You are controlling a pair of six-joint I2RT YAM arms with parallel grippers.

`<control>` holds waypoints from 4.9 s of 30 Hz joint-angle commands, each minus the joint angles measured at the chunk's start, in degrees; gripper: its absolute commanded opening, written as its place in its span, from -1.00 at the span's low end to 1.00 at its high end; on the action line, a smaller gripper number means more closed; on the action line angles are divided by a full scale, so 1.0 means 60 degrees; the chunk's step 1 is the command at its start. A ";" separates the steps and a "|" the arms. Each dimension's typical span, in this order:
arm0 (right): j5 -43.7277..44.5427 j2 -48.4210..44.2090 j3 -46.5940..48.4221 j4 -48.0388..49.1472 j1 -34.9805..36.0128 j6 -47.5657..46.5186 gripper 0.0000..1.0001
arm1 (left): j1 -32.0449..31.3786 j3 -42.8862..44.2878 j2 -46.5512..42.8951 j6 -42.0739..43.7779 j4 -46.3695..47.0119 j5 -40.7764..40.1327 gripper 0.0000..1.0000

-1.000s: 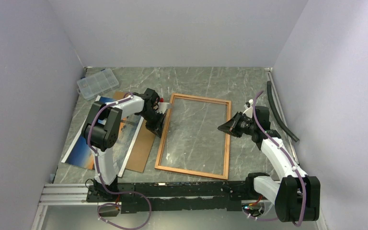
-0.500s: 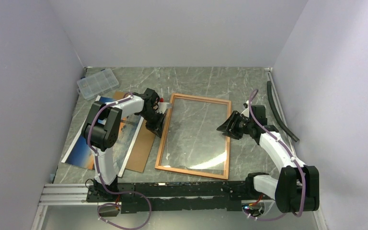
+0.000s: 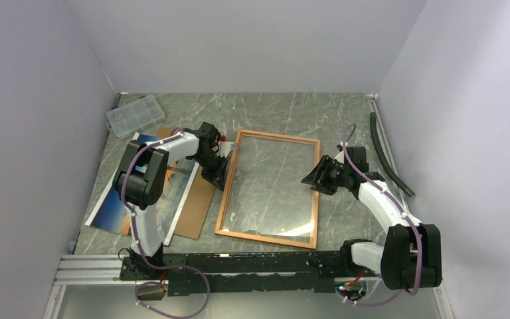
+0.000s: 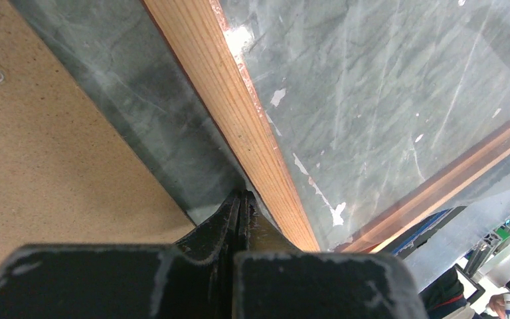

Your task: Put the photo into the frame

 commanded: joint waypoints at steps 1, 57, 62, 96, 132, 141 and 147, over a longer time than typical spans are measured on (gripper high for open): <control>0.0164 0.0178 0.0254 0.0429 0.0020 -0.0121 0.02 | 0.0048 -0.0016 -0.0237 0.0057 0.0123 0.0108 -0.95; 0.1621 0.3326 0.2395 0.0765 -0.0206 0.0196 0.55 | -0.0296 0.1175 0.0822 -0.0142 0.0440 0.0276 -0.95; 0.1672 0.3531 0.2816 0.0559 -0.0373 0.0205 0.55 | -0.0340 0.1890 0.1173 -0.0198 0.0376 0.0174 -0.95; 0.2904 0.8015 0.9524 -0.0191 0.9601 0.1539 0.57 | 1.0363 0.0778 -0.2755 0.5429 -0.2261 -0.3429 0.65; 0.2507 0.7453 0.6123 0.1990 0.9630 0.1368 0.54 | 0.8818 -0.4065 -0.3752 0.4562 -0.0501 -0.3587 -0.07; 0.2759 0.7522 0.6246 0.1676 0.9530 0.1262 0.54 | 0.9040 -0.1430 -0.4743 0.4925 -0.2689 -0.3099 0.03; 0.3095 0.7018 0.6030 0.1498 0.9572 0.1470 0.54 | 0.9811 -0.1204 -0.3915 0.5205 -0.1363 -0.4338 0.26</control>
